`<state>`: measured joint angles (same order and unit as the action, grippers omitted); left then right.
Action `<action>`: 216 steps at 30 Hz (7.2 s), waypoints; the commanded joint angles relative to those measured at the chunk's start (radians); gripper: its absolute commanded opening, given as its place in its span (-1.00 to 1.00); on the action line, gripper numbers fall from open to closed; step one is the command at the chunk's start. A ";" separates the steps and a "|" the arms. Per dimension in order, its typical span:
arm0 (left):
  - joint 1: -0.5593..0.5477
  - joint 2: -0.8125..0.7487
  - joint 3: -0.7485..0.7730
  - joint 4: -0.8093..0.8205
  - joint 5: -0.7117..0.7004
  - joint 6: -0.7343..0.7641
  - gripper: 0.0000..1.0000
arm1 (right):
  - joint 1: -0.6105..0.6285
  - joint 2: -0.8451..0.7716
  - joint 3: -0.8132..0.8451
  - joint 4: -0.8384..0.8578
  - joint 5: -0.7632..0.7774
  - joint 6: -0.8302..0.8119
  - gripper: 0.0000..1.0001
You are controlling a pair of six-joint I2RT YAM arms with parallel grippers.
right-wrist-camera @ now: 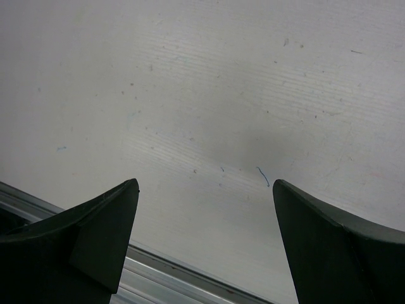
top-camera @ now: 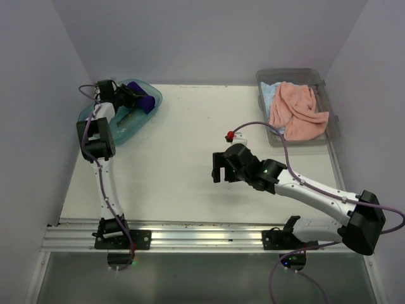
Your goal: Roll the towels
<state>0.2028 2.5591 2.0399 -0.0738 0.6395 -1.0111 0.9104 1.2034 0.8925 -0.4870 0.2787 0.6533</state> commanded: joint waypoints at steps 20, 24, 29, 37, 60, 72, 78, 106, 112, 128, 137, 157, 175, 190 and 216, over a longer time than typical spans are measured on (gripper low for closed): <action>0.020 0.039 0.097 -0.225 0.029 0.063 0.21 | -0.001 0.074 0.085 0.025 -0.010 -0.035 0.81; 0.026 0.026 0.091 -0.261 0.031 0.089 0.46 | -0.001 0.073 0.077 0.030 -0.013 -0.032 0.81; 0.030 -0.019 0.049 -0.296 0.003 0.138 0.80 | -0.001 0.071 0.077 0.036 -0.012 -0.035 0.81; 0.035 -0.077 0.006 -0.336 -0.020 0.192 0.99 | -0.002 0.076 0.085 0.045 -0.016 -0.043 0.81; 0.037 -0.232 -0.047 -0.454 -0.112 0.319 0.99 | -0.001 0.024 0.049 0.067 -0.022 -0.038 0.82; 0.038 -0.269 -0.046 -0.547 -0.195 0.361 0.99 | -0.001 -0.007 0.028 0.068 -0.018 -0.032 0.82; 0.040 -0.284 -0.047 -0.601 -0.227 0.388 0.99 | -0.001 -0.021 0.016 0.077 -0.021 -0.027 0.82; 0.027 -0.182 0.031 -0.531 -0.091 0.397 0.15 | -0.002 -0.042 0.002 0.076 -0.016 -0.017 0.82; 0.003 -0.096 0.115 -0.543 -0.051 0.422 0.24 | -0.001 -0.025 0.014 0.070 -0.013 -0.018 0.82; 0.001 -0.180 0.101 -0.615 -0.149 0.480 0.90 | -0.001 0.008 0.034 0.071 -0.016 -0.027 0.82; 0.004 -0.241 0.060 -0.684 -0.241 0.528 0.99 | -0.002 -0.005 0.020 0.082 -0.016 -0.023 0.82; 0.009 -0.516 -0.056 -0.689 -0.248 0.543 0.99 | -0.002 -0.137 0.023 -0.037 0.125 -0.037 0.84; -0.331 -1.161 -0.447 -0.692 -0.379 0.557 0.99 | -0.729 0.263 0.465 -0.193 0.010 -0.113 0.79; -0.445 -1.376 -0.698 -0.692 -0.394 0.499 0.99 | -0.898 0.800 0.842 -0.213 -0.078 -0.066 -0.06; -0.445 -1.363 -0.719 -0.708 -0.409 0.505 0.99 | -0.906 0.844 0.927 -0.255 -0.055 -0.178 0.30</action>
<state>-0.2386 1.1957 1.3197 -0.7807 0.2447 -0.5053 0.0055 1.9835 1.8404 -0.6937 0.2173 0.4923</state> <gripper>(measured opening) 0.994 0.648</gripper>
